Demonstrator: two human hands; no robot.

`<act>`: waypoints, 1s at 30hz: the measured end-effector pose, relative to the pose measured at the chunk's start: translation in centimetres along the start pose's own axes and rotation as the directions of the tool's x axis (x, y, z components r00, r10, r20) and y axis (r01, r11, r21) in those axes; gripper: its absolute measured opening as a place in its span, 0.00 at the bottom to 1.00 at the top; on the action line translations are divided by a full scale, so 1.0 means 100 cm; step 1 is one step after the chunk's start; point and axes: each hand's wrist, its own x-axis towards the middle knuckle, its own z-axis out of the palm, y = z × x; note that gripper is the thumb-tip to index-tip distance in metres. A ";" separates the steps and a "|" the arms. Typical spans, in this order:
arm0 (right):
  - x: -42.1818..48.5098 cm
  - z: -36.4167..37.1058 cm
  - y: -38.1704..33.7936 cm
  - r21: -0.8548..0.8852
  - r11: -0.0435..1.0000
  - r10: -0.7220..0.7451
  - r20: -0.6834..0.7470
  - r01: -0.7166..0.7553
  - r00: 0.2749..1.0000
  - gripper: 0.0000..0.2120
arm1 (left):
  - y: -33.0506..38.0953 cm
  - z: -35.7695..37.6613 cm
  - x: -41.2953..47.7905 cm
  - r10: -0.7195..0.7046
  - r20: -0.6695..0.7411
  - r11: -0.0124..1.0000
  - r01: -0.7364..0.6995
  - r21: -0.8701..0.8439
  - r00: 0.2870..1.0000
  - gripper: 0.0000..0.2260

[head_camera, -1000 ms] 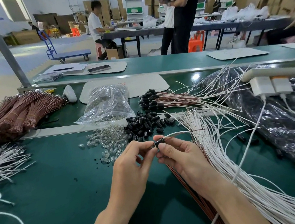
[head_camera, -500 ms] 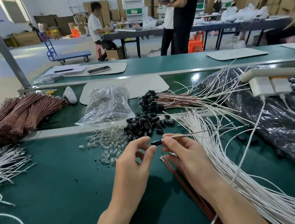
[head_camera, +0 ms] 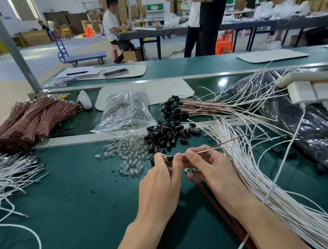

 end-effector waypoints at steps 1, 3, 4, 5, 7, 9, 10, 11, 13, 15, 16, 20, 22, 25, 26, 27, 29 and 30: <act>0.001 0.000 0.001 -0.010 1.000 0.000 0.010 0.000 1.000 0.09 | 0.000 0.000 0.000 0.002 0.007 1.000 -0.002 0.003 1.000 0.22; 0.002 -0.001 0.002 -0.024 1.000 0.002 0.028 -0.001 1.000 0.06 | -0.001 0.001 0.000 0.015 0.020 1.000 -0.015 0.025 1.000 0.22; 0.003 -0.002 0.003 -0.032 0.999 0.001 0.036 0.000 0.999 0.05 | -0.001 0.001 0.000 0.020 0.024 0.999 -0.021 0.043 1.000 0.22; 0.003 -0.002 0.003 -0.043 0.999 -0.002 0.042 0.003 0.999 0.04 | -0.001 0.001 0.000 0.023 0.030 0.998 -0.025 0.060 0.999 0.22; 0.004 -0.002 0.003 -0.061 0.998 -0.010 0.055 0.013 0.998 0.04 | -0.001 0.001 0.001 0.019 0.038 0.996 -0.022 0.082 0.999 0.22; 0.003 -0.003 0.004 -0.066 0.998 -0.013 0.067 0.018 0.998 0.04 | -0.001 0.002 0.001 0.010 0.040 0.996 -0.014 0.092 0.999 0.22; 0.003 -0.004 0.004 -0.066 0.998 -0.013 0.073 0.017 0.997 0.04 | -0.001 0.003 0.001 0.012 0.041 0.995 -0.016 0.098 0.999 0.22; 0.003 -0.004 0.004 -0.064 0.998 -0.011 0.076 0.015 0.997 0.04 | -0.001 0.003 0.000 0.017 0.042 0.994 -0.021 0.108 0.999 0.22; 0.003 -0.004 0.004 -0.053 0.999 -0.003 0.074 0.007 0.997 0.05 | 0.000 0.004 -0.001 0.023 0.038 0.992 -0.028 0.122 0.999 0.22; 0.002 -0.002 0.003 -0.031 1.000 0.007 0.062 -0.005 0.998 0.05 | 0.000 0.005 -0.001 0.008 0.023 0.995 -0.010 0.096 1.000 0.21; 0.002 -0.001 0.002 -0.022 1.000 0.007 0.055 -0.006 0.998 0.05 | 0.000 0.005 -0.001 -0.006 0.009 0.997 0.005 0.072 1.000 0.21; 0.000 0.005 0.001 0.002 1.000 -0.002 -0.010 0.002 1.000 0.06 | 0.001 0.006 0.001 -0.024 -0.041 0.997 0.026 0.068 0.999 0.22; 0.000 0.006 0.000 0.015 1.000 0.001 -0.038 0.000 0.999 0.06 | 0.003 0.006 0.001 -0.035 -0.056 0.994 0.041 0.100 0.998 0.24; -0.001 0.008 0.000 0.023 1.000 0.004 -0.028 -0.003 1.000 0.04 | 0.005 0.007 0.004 -0.070 -0.070 0.987 0.080 0.142 0.995 0.26; -0.001 0.008 0.001 0.016 1.000 0.005 -0.019 -0.004 1.000 0.04 | 0.005 0.008 0.004 -0.084 -0.071 0.984 0.094 0.154 0.994 0.27; -0.001 0.008 0.002 0.009 1.000 0.005 -0.010 -0.005 1.000 0.03 | 0.006 0.008 0.005 -0.094 -0.070 0.980 0.104 0.167 0.993 0.27; 0.000 0.008 0.004 0.018 1.000 0.011 0.005 -0.011 1.000 0.03 | 0.005 0.009 0.005 -0.101 -0.064 0.975 0.111 0.191 0.993 0.28; 0.000 0.008 0.004 0.033 0.999 0.020 0.012 -0.020 1.000 0.03 | 0.005 0.009 0.005 -0.101 -0.061 0.974 0.111 0.197 0.993 0.29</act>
